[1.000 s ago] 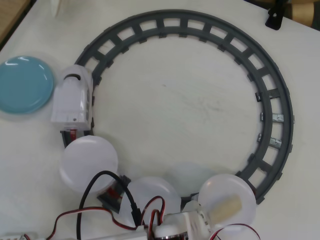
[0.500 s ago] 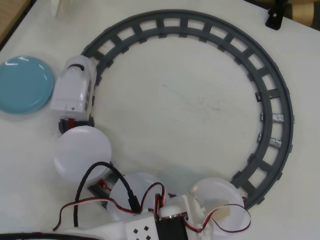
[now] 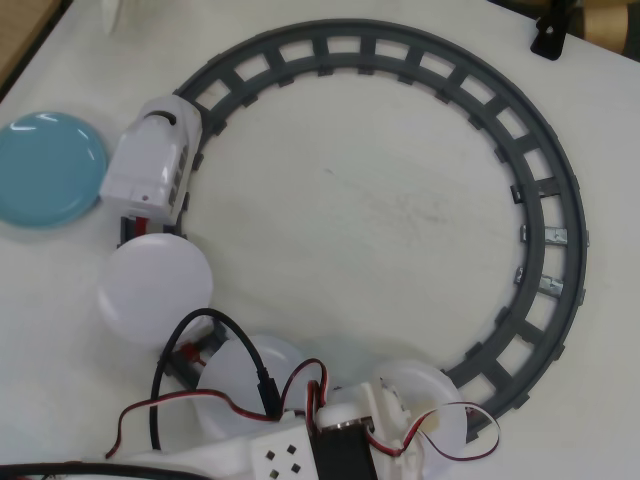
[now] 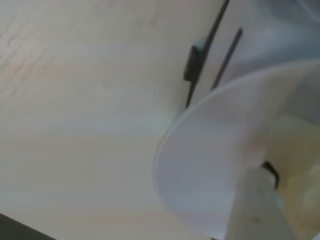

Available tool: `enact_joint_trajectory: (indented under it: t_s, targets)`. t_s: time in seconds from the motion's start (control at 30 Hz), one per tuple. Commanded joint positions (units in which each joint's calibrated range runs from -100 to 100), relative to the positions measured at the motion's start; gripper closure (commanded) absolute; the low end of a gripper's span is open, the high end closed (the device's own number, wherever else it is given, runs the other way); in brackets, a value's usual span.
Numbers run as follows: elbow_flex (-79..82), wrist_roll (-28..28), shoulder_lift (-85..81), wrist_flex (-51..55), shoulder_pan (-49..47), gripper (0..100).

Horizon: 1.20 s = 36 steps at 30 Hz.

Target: Pick up the sushi from the Shinkansen and put it on the blue dish

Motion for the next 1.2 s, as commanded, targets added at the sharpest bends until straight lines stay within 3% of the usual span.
enact_joint_trajectory:
  t_s: [0.0, 0.53, 0.8, 1.17]
  targets:
    - [-0.8, -0.6, -0.5, -0.4, 1.3, 73]
    - [3.1, -0.8, -0.8, 0.2, 1.3, 73]
    - [5.7, -2.2, -1.3, 0.2, 0.3, 94]
    - [4.6, -5.2, -9.2, 0.4, -3.4, 94]
